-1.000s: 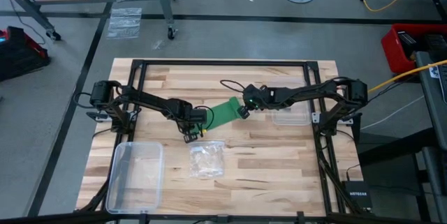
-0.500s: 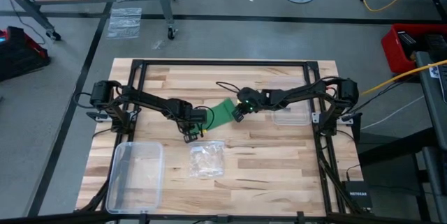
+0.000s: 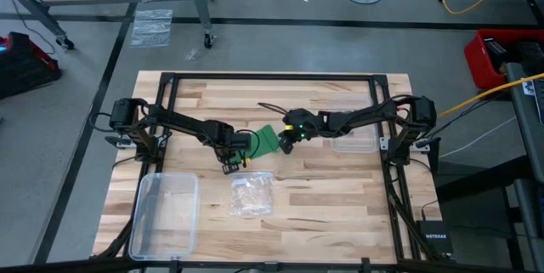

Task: Roll bandage
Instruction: Roll the bandage

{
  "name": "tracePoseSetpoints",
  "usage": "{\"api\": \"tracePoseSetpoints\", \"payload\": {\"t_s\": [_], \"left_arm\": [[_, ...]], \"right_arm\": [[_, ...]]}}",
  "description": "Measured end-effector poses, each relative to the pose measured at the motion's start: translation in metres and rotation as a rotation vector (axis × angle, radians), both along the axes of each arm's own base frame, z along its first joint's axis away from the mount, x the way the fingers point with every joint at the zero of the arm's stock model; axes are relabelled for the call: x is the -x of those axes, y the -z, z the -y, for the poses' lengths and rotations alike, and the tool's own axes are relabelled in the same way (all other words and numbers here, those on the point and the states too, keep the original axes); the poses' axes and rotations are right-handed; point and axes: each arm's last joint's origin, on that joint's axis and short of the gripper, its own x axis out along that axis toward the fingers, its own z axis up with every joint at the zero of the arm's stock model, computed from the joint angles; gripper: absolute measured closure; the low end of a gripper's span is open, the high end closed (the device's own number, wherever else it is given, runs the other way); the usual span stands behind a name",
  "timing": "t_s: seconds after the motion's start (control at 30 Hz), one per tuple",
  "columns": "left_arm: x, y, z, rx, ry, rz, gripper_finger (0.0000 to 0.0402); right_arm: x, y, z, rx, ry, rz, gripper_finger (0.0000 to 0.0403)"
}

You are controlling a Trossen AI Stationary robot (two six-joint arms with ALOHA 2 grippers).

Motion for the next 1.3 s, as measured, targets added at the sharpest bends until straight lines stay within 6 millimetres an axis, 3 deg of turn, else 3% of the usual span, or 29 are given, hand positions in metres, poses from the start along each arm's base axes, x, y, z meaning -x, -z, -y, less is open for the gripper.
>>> {"api": "tracePoseSetpoints", "payload": {"t_s": [0.17, 0.7, 1.03, 1.3], "left_arm": [[0.003, 0.000, 0.000, 0.001, -0.005, -0.034, 0.0401], [0.006, 0.000, 0.005, 0.057, 0.002, -0.062, 0.0402], [0.006, 0.000, 0.011, 0.057, 0.014, -0.060, 0.0401], [0.006, 0.001, 0.011, 0.059, 0.009, -0.059, 0.0402]], "right_arm": [[0.005, 0.004, 0.007, 0.000, 0.072, -0.052, 0.0402], [0.004, 0.010, 0.002, -0.043, 0.125, -0.066, 0.0402], [-0.012, 0.034, -0.010, -0.117, 0.088, -0.009, 0.0402], [-0.026, 0.022, -0.020, -0.122, 0.034, 0.109, 0.0402]]}}
